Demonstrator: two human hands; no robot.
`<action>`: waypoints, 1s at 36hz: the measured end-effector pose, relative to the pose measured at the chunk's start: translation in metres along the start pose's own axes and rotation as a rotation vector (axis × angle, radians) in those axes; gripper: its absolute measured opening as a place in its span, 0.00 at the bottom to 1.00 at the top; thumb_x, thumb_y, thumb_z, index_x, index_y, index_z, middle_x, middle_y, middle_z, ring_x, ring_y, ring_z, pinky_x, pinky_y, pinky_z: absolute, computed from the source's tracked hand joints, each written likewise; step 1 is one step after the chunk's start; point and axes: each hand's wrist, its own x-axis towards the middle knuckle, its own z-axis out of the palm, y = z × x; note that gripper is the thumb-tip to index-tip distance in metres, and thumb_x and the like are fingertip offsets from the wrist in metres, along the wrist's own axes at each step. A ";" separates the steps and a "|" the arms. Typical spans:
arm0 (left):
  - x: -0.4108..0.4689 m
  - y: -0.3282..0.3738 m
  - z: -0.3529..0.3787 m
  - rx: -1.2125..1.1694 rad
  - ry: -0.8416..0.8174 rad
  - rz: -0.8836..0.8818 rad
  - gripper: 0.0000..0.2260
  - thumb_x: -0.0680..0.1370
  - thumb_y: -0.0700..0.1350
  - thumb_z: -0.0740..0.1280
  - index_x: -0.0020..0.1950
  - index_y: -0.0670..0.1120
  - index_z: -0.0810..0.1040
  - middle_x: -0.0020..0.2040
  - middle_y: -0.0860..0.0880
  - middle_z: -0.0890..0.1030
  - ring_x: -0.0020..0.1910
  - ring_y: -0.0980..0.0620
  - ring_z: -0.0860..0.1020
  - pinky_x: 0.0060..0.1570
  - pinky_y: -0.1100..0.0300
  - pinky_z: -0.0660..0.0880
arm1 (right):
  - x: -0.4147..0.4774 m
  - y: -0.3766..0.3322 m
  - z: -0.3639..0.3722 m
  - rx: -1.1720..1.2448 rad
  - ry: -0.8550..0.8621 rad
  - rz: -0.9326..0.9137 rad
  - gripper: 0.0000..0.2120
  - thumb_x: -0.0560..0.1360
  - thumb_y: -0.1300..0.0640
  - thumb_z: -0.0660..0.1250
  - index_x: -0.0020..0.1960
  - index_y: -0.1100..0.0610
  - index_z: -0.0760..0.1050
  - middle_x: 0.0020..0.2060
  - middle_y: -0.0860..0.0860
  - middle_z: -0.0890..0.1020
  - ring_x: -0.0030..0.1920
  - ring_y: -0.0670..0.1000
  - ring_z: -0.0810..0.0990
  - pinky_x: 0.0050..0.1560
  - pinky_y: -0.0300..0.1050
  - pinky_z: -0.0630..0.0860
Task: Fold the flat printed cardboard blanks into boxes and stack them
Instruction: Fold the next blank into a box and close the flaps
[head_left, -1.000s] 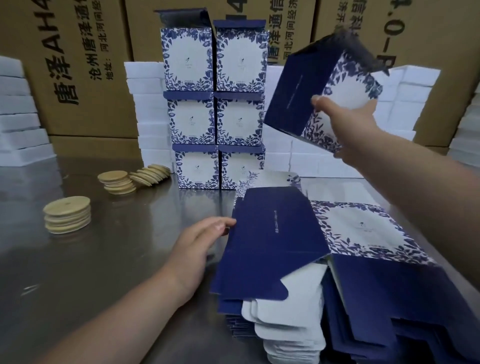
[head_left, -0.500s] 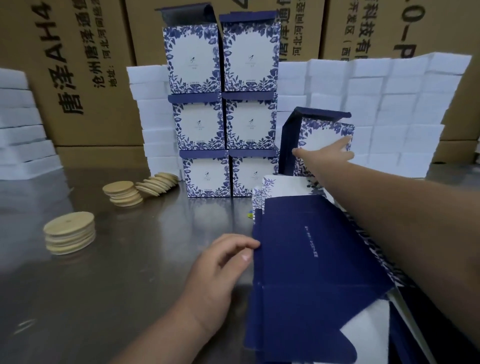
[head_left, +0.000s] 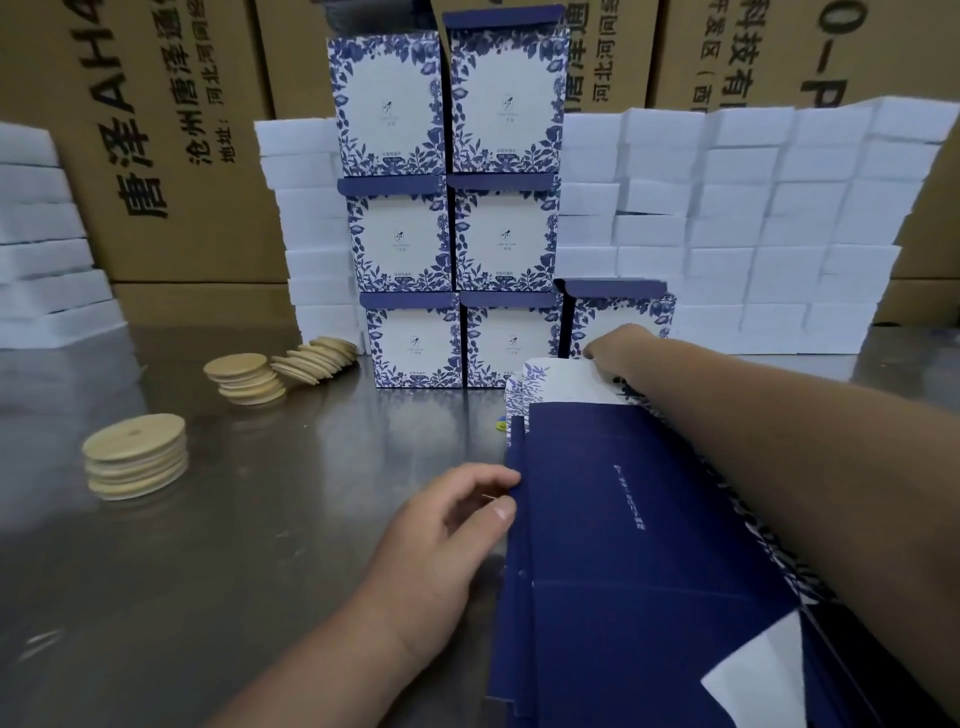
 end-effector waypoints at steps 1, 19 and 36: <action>0.000 0.000 0.000 0.004 0.001 -0.004 0.12 0.67 0.46 0.63 0.47 0.46 0.79 0.44 0.50 0.83 0.44 0.60 0.79 0.46 0.72 0.71 | 0.000 -0.001 0.000 -0.021 -0.004 0.006 0.26 0.76 0.68 0.58 0.73 0.57 0.62 0.67 0.53 0.73 0.61 0.54 0.76 0.49 0.41 0.72; 0.001 -0.009 -0.003 0.039 -0.024 -0.063 0.11 0.67 0.48 0.64 0.47 0.51 0.79 0.44 0.51 0.82 0.42 0.59 0.78 0.45 0.67 0.72 | -0.003 -0.003 -0.014 0.239 0.119 -0.033 0.21 0.81 0.67 0.49 0.74 0.61 0.61 0.71 0.56 0.68 0.69 0.55 0.69 0.64 0.42 0.67; -0.001 -0.003 -0.001 0.221 -0.042 -0.036 0.07 0.75 0.43 0.67 0.48 0.56 0.74 0.46 0.52 0.78 0.48 0.53 0.76 0.51 0.62 0.71 | -0.118 0.075 -0.021 1.099 0.343 -0.110 0.08 0.77 0.55 0.66 0.55 0.55 0.77 0.55 0.56 0.80 0.55 0.54 0.77 0.48 0.44 0.70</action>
